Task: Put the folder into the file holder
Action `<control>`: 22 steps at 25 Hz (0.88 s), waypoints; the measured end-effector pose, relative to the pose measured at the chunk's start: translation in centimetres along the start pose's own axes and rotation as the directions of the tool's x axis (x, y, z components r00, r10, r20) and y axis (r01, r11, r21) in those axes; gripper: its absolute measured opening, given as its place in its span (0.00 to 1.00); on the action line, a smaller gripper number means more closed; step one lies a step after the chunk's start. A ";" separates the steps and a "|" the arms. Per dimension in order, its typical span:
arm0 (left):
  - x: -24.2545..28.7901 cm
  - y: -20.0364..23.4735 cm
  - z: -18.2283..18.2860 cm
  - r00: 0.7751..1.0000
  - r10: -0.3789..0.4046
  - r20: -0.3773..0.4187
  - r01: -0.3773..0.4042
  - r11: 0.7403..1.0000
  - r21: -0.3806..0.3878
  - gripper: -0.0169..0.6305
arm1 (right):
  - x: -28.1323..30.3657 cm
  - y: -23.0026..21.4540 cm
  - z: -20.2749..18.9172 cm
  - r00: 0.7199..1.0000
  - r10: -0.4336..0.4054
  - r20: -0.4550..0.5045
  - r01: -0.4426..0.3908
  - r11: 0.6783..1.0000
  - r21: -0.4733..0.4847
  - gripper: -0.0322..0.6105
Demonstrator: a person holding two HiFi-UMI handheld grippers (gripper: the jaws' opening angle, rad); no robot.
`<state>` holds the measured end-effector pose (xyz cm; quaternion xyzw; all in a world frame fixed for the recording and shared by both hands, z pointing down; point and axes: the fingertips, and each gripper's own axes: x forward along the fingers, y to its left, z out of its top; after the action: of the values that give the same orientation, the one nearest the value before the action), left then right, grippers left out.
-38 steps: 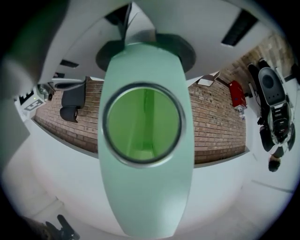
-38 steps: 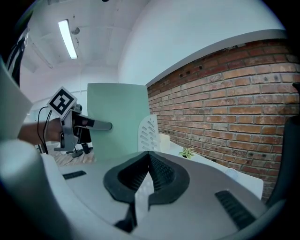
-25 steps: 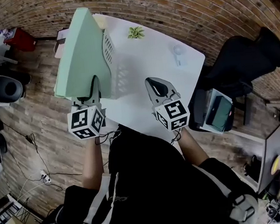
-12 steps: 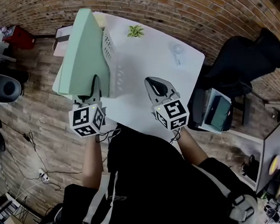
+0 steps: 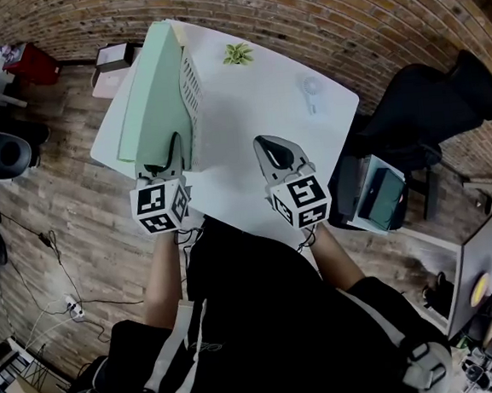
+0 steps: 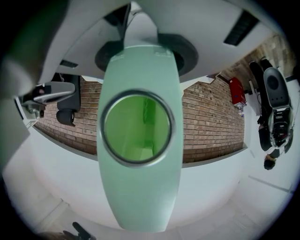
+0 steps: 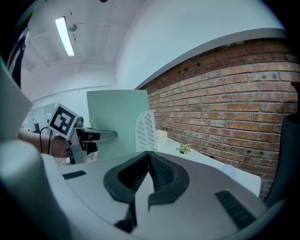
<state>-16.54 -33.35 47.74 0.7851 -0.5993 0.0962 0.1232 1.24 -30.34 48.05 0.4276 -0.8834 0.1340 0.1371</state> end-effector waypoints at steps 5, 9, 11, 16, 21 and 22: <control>0.6 -0.2 -1.2 1.000 -0.002 -0.013 0.002 1.000 0.009 0.24 | 0.3 0.2 -0.1 1.000 0.009 -0.004 -0.009 1.000 -0.004 0.06; 0.9 -0.4 -2.0 1.000 -0.001 -0.018 0.002 1.000 0.021 0.25 | 0.4 0.6 -0.3 1.000 0.019 -0.008 -0.019 1.000 -0.010 0.06; 1.0 -0.5 -2.3 1.000 -0.003 -0.020 0.003 1.000 0.028 0.26 | 0.4 0.8 -0.2 1.000 0.022 -0.010 -0.023 1.000 -0.014 0.06; 1.1 -0.6 -2.6 1.000 -0.013 -0.028 0.014 0.999 0.035 0.26 | 0.4 1.2 -0.2 0.999 0.029 -0.014 -0.029 0.999 -0.019 0.06; 1.3 -0.5 -3.5 0.999 0.000 -0.051 0.002 0.999 0.040 0.28 | 0.4 1.4 -0.3 0.999 0.032 -0.014 -0.032 0.999 -0.016 0.06; 1.4 -0.6 -3.6 0.998 0.004 -0.055 -0.002 0.999 0.041 0.28 | 0.4 1.4 -0.3 0.999 0.032 -0.013 -0.032 0.999 -0.017 0.06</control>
<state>-15.65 -33.34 51.55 0.7837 -0.5947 0.1304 0.1234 -0.03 -29.69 48.35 0.4113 -0.8904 0.1315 0.1443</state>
